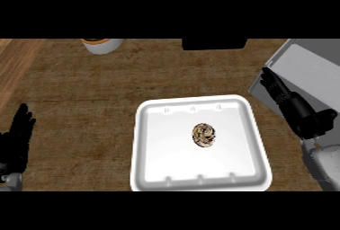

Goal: Pick the cupcake from the tray and place it in the cardboard box

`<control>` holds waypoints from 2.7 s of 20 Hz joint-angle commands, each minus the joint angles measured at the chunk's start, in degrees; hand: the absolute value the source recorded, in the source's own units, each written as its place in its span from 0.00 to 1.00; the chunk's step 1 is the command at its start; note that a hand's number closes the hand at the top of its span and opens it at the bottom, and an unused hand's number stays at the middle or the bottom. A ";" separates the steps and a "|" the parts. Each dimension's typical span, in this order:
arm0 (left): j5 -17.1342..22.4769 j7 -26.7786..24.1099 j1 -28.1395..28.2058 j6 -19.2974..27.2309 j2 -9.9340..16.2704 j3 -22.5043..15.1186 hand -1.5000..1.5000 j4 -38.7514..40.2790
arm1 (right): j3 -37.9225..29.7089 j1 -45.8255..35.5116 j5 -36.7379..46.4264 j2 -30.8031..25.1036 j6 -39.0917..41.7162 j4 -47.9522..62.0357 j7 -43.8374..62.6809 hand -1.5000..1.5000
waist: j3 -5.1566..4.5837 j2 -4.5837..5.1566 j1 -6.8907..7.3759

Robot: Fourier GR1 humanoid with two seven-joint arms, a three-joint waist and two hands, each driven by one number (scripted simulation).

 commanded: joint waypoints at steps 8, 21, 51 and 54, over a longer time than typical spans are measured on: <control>-4.39 -7.55 -8.42 -14.15 4.25 -11.32 0.50 -12.04 | -5.58 -1.43 12.52 -10.44 -14.95 -12.44 7.93 0.00 | -2.84 0.05 -4.93; -7.93 -11.12 -12.76 -17.87 0.12 -14.29 0.50 -6.28 | 7.78 7.69 35.03 -16.15 -11.85 -34.81 19.70 0.00 | -2.66 1.38 -0.37; -9.53 -8.08 -13.51 -22.14 -2.67 -11.02 0.50 -8.54 | 33.44 -15.39 49.98 14.53 22.60 -21.97 71.96 0.00 | -2.55 1.35 0.40; -10.44 -7.11 -13.59 -22.47 -1.99 -9.80 0.50 -9.47 | 31.17 -15.46 53.07 15.10 22.86 -22.30 71.91 0.00 | -2.53 1.30 0.38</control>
